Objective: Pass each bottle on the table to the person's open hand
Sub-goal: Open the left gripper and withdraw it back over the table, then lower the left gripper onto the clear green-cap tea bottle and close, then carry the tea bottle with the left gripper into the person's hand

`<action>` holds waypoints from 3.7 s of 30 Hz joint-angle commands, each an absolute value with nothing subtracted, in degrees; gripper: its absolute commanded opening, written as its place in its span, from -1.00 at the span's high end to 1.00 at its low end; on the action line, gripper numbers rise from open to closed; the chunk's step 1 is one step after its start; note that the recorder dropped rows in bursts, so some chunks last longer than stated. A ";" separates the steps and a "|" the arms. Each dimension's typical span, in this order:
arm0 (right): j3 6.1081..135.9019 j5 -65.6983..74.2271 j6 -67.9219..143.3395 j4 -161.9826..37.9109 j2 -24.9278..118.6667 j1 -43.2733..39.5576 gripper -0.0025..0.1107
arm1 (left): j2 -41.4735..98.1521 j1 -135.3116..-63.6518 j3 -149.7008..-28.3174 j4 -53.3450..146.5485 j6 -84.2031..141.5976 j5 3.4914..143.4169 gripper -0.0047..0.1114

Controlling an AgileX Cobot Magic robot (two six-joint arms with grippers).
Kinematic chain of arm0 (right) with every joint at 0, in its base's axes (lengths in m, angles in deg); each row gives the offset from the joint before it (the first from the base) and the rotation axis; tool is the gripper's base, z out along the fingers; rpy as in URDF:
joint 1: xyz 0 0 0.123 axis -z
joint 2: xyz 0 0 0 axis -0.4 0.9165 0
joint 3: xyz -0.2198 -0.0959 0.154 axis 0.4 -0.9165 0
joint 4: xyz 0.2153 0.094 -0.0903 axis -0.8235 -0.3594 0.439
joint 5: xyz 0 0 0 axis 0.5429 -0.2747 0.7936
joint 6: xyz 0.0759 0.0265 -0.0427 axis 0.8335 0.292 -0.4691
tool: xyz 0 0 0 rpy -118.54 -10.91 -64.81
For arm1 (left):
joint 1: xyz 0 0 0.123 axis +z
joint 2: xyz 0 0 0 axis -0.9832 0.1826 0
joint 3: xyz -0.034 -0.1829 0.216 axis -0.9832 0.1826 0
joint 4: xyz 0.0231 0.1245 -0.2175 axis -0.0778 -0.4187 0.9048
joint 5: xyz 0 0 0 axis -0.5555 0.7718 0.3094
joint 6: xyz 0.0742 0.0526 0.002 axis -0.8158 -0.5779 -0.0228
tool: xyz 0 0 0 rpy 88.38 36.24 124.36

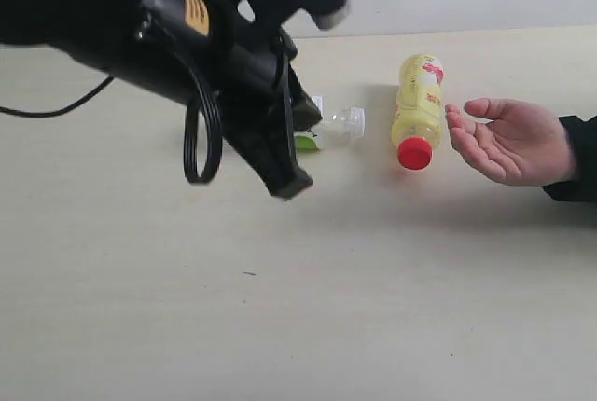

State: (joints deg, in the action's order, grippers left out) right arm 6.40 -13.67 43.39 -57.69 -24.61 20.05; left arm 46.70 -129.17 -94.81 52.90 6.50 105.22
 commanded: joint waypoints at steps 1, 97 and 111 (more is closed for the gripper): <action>6.11 -13.34 43.10 -57.58 -24.93 20.26 0.96 | 49.16 -123.20 -103.80 53.22 6.36 112.22 0.92; 6.11 -13.34 43.10 -57.58 -24.93 20.26 0.96 | 88.04 -120.29 -155.45 47.90 19.06 143.42 0.92; 6.11 -13.34 43.10 -57.58 -24.93 20.26 0.96 | 84.94 -133.66 -155.45 42.92 49.72 143.42 0.92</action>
